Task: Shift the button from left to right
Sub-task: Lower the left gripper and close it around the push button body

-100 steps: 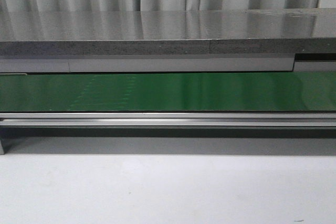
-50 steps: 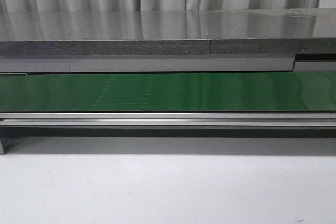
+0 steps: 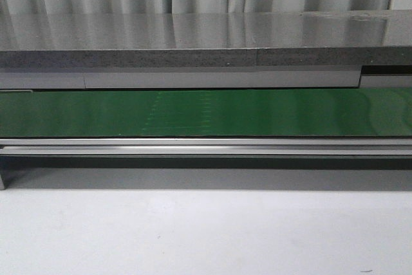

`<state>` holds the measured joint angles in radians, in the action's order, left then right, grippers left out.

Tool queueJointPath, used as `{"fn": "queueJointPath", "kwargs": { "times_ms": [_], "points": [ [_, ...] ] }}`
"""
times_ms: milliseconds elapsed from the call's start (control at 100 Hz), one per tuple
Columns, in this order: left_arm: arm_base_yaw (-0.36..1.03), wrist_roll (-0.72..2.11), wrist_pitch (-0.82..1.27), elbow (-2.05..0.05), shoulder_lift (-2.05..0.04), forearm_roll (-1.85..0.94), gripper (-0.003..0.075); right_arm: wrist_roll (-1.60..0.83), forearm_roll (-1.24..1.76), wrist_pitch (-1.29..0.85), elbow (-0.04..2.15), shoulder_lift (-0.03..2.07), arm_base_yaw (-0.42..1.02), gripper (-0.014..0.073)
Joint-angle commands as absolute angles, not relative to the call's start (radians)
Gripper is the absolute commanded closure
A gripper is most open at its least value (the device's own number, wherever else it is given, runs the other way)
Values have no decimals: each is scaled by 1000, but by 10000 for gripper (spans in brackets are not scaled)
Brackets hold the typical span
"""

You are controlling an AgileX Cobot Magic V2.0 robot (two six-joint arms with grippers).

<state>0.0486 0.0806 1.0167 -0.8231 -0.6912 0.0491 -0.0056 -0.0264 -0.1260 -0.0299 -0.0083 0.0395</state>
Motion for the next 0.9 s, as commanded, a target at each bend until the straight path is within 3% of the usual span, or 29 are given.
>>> {"fn": "queueJointPath", "kwargs": {
  "times_ms": [0, 490, 890],
  "points": [
    [52, 48, 950, -884, -703, 108, 76, -7, -33, -43, -29, -26, 40, 662],
    [-96, 35, 952, -1122, -1122, 283, 76, -7, -33, -43, -29, -26, 40, 662],
    [-297, 196, 966, -1385, -1583, 34, 76, -7, -33, -43, -29, -26, 40, 662]
  ]
}}
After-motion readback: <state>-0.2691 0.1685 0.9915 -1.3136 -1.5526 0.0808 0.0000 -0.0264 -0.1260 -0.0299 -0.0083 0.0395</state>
